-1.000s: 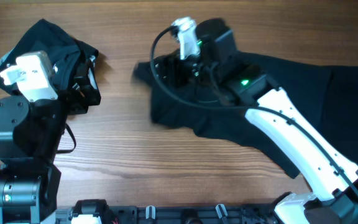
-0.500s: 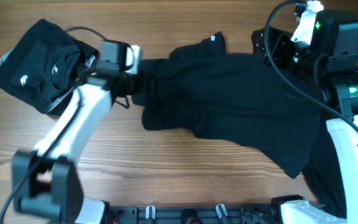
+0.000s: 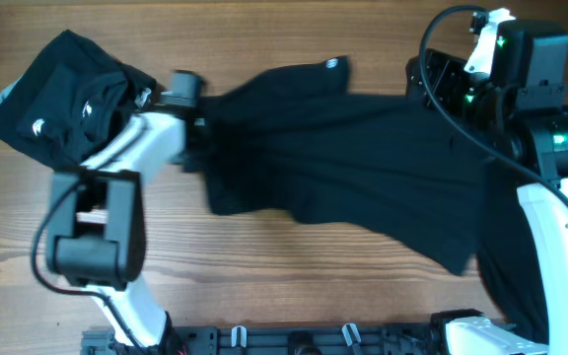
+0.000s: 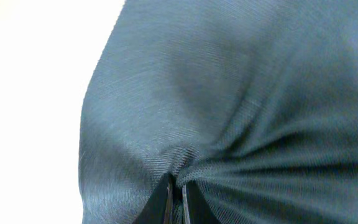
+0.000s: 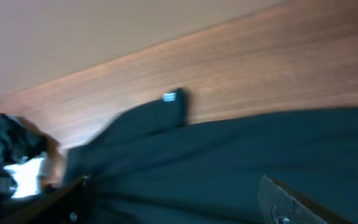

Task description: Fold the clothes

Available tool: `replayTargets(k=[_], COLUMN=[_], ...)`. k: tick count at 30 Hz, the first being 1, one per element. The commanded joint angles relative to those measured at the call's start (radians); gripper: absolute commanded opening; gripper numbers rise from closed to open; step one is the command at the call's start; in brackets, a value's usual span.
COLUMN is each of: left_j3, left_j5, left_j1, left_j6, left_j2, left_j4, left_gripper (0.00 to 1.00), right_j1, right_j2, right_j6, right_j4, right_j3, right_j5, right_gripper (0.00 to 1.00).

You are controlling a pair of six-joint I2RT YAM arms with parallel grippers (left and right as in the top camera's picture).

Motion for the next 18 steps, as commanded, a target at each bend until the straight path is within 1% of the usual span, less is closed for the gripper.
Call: replayTargets(k=[1,2,3,4,5,6,7,8,9,10,14,15,16,17,18], left_j3=[-0.010,-0.010,-0.010,-0.010,-0.010,-0.010,-0.010,-0.010,-0.010,-0.010,-0.010,-0.010,-0.010,-0.010,-0.011], left_j5=[-0.077,-0.042,-0.021,0.011,0.074,0.117,0.159,0.216,0.239,0.273,0.360,0.373,0.372,0.372,0.372], left_j1=[0.219,0.252,0.280,0.291,0.294,0.291,0.286,0.286,0.286,0.286,0.286,0.286,0.286,0.286,0.286], left_j6=[-0.051,-0.042,-0.030,-0.028,0.003,0.023,0.026,0.026,0.027,0.026,0.026,0.026,0.027,0.027,0.027], left_j2=[-0.053,-0.068,-0.088,-0.105,-0.123,-0.140,-0.163,-0.209,-0.233,-0.276,-0.448,-0.499,-0.536,-0.571,-0.605], left_j4=[-0.036,-0.040,-0.049,-0.051,-0.050,-0.050,-0.051,-0.051,-0.051,-0.051,-0.077,-0.089,-0.100,-0.113,-0.126], left_gripper=[0.04,0.05,0.08,0.14,0.22,0.33,0.43,0.47,0.49,0.51,0.58,0.59,0.60,0.60,0.61], right_j1=[-0.022,-0.037,-0.056,-0.073,-0.086,-0.096,-0.100,-0.100,-0.100,-0.103,-0.153,-0.171,-0.189,-0.210,-0.235], right_j2=[0.042,0.062,0.089,0.121,0.158,0.210,0.297,0.359,0.403,0.460,0.642,0.674,0.700,0.721,0.735], right_j6=[-0.006,-0.006,-0.006,-0.006,-0.007,-0.011,-0.031,-0.032,-0.032,-0.032,-0.031,-0.024,-0.016,-0.006,-0.005], right_j4=[-0.023,-0.032,-0.041,-0.053,-0.066,-0.084,-0.096,-0.093,-0.083,-0.063,0.052,0.052,0.035,-0.001,-0.052], right_j3=[0.006,0.006,0.005,0.004,0.003,0.003,0.003,0.003,0.003,0.003,0.003,0.003,0.003,0.003,0.003], right_j5=[0.064,0.064,0.063,0.062,0.060,0.060,0.058,0.056,0.056,0.055,-0.020,-0.020,-0.024,-0.023,-0.024], right_gripper=[0.90,0.91,0.91,0.91,0.91,0.90,0.85,0.80,0.73,0.68,0.65,0.58,0.48,0.25,0.11])
